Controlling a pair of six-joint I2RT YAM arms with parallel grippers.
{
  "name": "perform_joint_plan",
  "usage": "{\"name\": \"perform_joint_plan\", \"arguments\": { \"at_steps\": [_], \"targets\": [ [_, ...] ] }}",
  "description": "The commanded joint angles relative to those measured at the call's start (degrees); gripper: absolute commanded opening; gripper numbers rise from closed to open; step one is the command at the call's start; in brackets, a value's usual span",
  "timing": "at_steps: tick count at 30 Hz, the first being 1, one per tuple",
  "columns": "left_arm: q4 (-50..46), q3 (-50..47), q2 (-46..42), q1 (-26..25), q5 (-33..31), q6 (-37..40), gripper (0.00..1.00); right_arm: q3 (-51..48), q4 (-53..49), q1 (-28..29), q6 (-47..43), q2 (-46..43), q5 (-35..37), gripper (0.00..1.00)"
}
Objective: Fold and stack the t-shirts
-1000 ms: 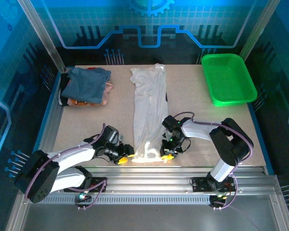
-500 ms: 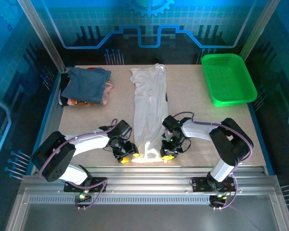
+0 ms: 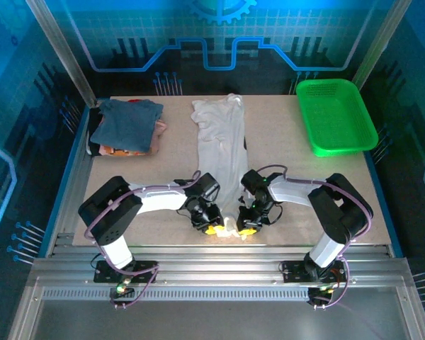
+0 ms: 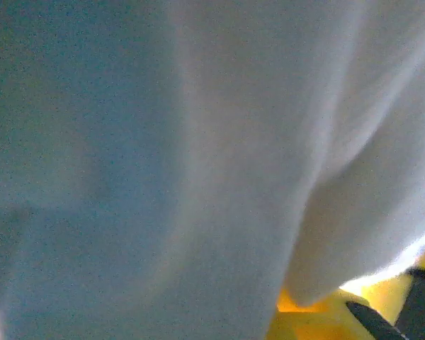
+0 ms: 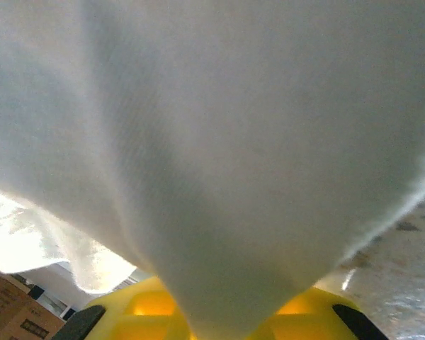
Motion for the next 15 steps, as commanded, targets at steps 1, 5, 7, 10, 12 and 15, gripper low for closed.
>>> {"name": "perform_joint_plan", "arguments": {
  "at_steps": [1, 5, 7, 10, 12, 15],
  "targets": [
    [8.7, 0.4, 0.2, -0.9, -0.6, 0.6, 0.13, -2.1, -0.1, -1.3, -1.6, 1.3, 2.6, 0.17],
    [2.6, -3.1, -5.6, -1.0, -3.6, 0.9, 0.0, -2.3, -1.6, -2.1, -2.6, 0.5, 2.3, 0.15],
    [0.0, -5.7, -9.8, -0.9, -5.0, 0.8, 0.0, -2.3, -3.0, -2.3, -2.9, -0.7, 2.3, 0.13],
    [-3.2, -10.0, -16.5, -1.0, -6.7, 0.3, 0.0, -2.8, -4.5, -2.3, -2.5, -3.5, 2.1, 0.09],
    [-4.4, -12.9, -20.4, -0.9, -7.1, -0.5, 0.0, -3.2, -5.2, -2.2, -1.6, -5.2, 1.8, 0.06],
    [-3.5, -16.4, -24.2, -1.0, -6.3, -2.4, 0.0, -3.5, -6.3, -1.7, -0.6, -7.2, 1.5, 0.01]
  ]
}}
